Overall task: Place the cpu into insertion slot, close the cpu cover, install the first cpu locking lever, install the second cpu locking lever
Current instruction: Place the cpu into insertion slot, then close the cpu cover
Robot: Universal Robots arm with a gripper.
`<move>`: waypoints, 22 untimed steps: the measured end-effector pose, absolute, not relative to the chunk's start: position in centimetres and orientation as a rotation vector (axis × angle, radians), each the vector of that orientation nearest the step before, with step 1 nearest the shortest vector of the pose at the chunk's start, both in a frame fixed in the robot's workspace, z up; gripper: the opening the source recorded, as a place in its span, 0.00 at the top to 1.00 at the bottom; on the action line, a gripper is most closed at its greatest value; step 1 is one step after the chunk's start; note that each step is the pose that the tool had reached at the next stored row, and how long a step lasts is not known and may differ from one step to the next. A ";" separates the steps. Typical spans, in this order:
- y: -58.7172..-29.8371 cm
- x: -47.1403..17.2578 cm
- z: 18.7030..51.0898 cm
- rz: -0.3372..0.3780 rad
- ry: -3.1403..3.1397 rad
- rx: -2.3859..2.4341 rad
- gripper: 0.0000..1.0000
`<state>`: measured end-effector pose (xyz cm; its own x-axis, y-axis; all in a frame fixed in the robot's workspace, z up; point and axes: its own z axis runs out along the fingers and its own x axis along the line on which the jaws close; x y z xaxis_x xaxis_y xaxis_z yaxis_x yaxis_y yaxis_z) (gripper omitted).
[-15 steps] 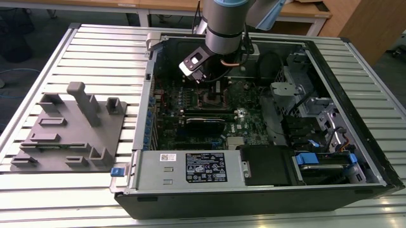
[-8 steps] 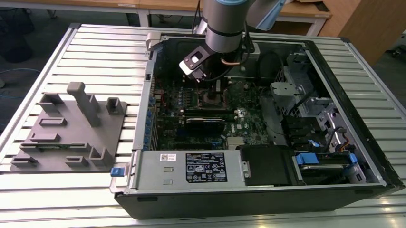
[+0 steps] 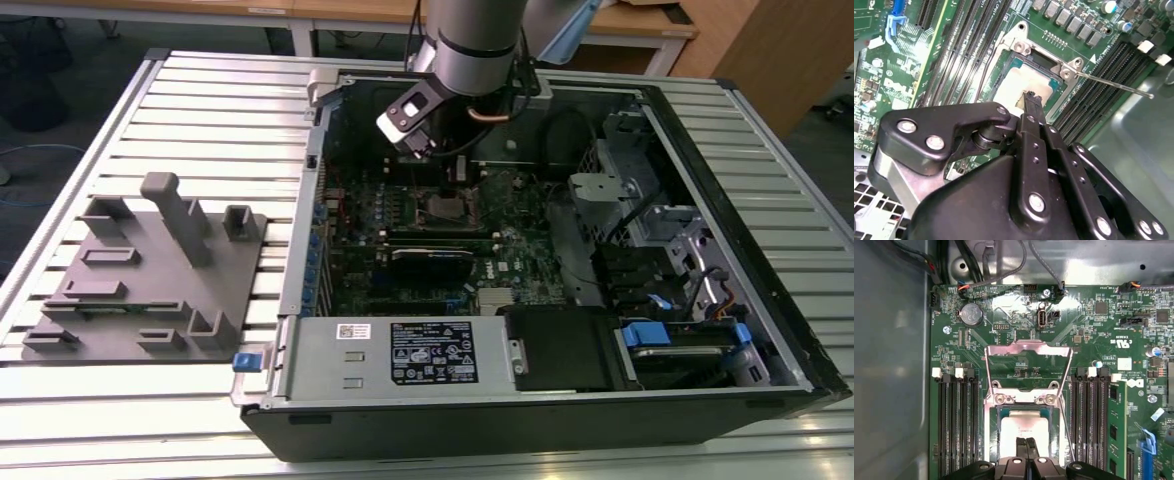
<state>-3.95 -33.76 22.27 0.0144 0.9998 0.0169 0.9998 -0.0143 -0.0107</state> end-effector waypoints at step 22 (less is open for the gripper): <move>-33.8 -4.0 23.4 -0.007 -2.192 -2.223 0.89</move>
